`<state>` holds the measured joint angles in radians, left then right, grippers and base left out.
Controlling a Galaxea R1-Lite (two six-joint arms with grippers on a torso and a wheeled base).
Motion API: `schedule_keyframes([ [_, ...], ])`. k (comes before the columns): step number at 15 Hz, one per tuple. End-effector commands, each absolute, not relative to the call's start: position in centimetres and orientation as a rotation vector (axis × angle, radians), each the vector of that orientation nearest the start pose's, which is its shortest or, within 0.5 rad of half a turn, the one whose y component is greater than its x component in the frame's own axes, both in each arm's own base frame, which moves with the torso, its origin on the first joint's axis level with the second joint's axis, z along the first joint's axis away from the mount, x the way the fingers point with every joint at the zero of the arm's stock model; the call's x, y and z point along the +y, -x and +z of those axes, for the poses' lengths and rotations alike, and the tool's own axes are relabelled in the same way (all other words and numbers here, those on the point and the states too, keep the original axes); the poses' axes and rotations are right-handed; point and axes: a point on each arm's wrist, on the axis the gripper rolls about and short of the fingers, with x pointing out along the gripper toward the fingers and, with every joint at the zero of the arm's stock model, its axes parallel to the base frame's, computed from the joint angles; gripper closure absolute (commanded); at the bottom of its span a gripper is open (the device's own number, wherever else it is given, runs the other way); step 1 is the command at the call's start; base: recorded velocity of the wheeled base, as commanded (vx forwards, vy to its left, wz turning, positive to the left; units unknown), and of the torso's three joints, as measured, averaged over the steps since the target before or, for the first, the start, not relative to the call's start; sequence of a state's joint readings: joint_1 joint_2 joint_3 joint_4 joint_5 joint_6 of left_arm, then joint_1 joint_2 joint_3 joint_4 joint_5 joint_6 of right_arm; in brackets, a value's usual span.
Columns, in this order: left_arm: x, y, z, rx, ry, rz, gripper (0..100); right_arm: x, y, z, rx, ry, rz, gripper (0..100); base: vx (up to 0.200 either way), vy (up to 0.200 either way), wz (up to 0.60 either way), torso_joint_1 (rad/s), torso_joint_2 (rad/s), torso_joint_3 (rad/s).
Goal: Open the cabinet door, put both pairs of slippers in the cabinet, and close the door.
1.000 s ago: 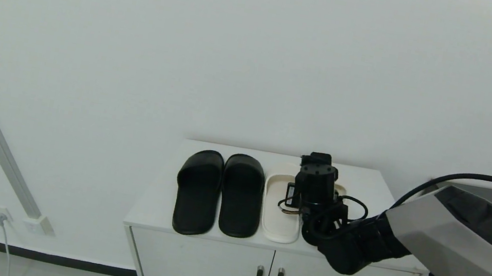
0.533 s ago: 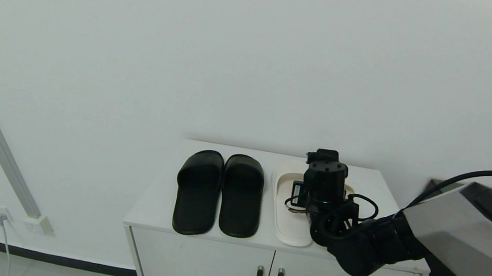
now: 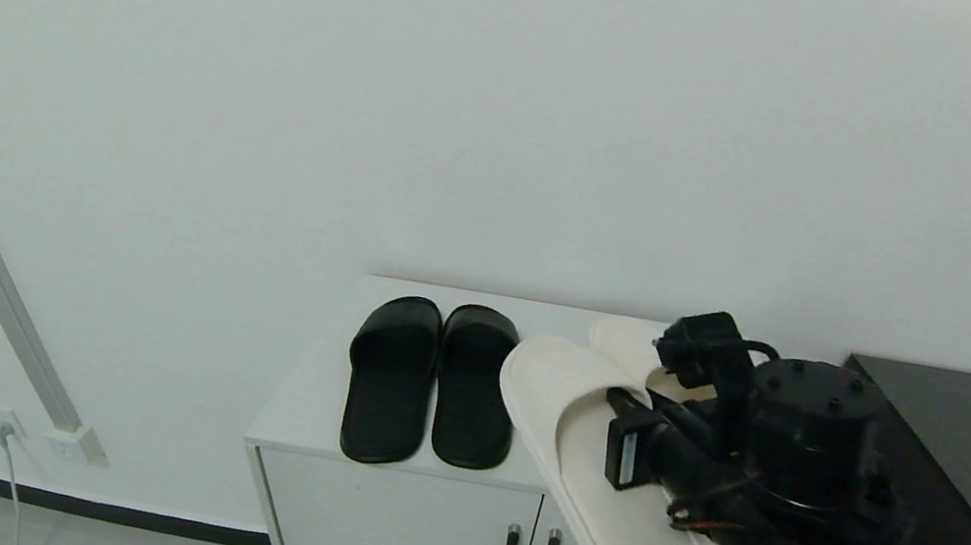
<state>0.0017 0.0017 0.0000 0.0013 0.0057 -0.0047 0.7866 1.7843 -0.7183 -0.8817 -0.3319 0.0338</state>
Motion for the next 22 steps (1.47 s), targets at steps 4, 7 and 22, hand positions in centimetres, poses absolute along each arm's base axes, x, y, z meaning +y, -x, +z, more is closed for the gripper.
schedule_keyframes([
  [4, 0.0, 2.3, 7.5, 0.003, 0.008, 0.008, 100, 17.8, -16.2, 18.3, 0.193, 0.064, 0.704, 100, 0.0, 0.0, 0.0, 0.0, 0.0, 0.0],
  [7, 0.0, 2.3, 7.5, 0.003, 0.008, 0.006, 100, 17.6, -16.0, 18.5, 0.221, 0.022, 0.705, 100, 0.0, 0.0, 0.0, 0.0, 0.0, 0.0],
  [22, 0.0, 2.3, 7.5, 0.003, 0.015, 0.011, 100, 18.0, -17.1, 16.9, 0.293, 0.032, 0.686, 100, -0.107, 0.0, 0.0, 0.001, 0.0, 0.001],
])
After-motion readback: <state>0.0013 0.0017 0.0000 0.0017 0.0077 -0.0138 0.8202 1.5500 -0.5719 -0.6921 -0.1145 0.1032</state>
